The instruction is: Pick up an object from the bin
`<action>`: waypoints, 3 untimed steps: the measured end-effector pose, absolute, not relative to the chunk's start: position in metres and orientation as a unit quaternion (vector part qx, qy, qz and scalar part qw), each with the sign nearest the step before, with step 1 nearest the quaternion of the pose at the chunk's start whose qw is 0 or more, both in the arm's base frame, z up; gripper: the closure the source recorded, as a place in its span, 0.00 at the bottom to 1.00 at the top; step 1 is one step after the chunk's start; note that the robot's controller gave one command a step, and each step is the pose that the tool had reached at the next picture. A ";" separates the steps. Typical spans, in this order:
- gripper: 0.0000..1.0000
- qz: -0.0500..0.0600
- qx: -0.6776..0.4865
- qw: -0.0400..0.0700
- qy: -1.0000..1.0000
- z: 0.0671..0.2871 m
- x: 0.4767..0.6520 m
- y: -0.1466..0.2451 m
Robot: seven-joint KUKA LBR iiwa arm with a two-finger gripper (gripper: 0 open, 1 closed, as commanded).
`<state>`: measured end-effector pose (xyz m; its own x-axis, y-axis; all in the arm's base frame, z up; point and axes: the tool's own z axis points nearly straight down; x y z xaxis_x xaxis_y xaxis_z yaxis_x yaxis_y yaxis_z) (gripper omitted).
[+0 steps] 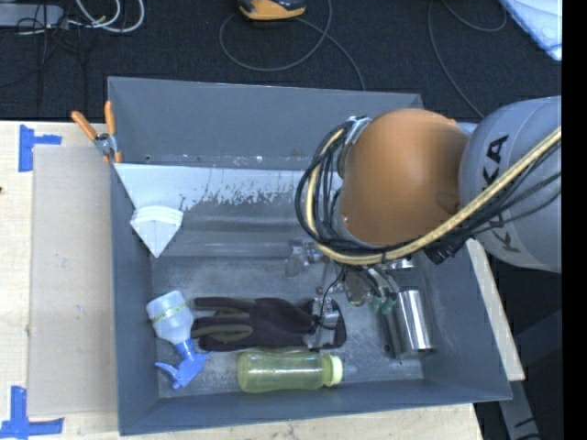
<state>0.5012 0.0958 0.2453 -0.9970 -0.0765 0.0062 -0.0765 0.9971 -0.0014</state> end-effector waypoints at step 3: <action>0.00 0.000 0.239 0.004 -0.971 0.174 0.473 0.082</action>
Offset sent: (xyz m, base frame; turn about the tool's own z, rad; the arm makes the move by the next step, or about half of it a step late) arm -0.0233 -0.0400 -0.0687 -0.2559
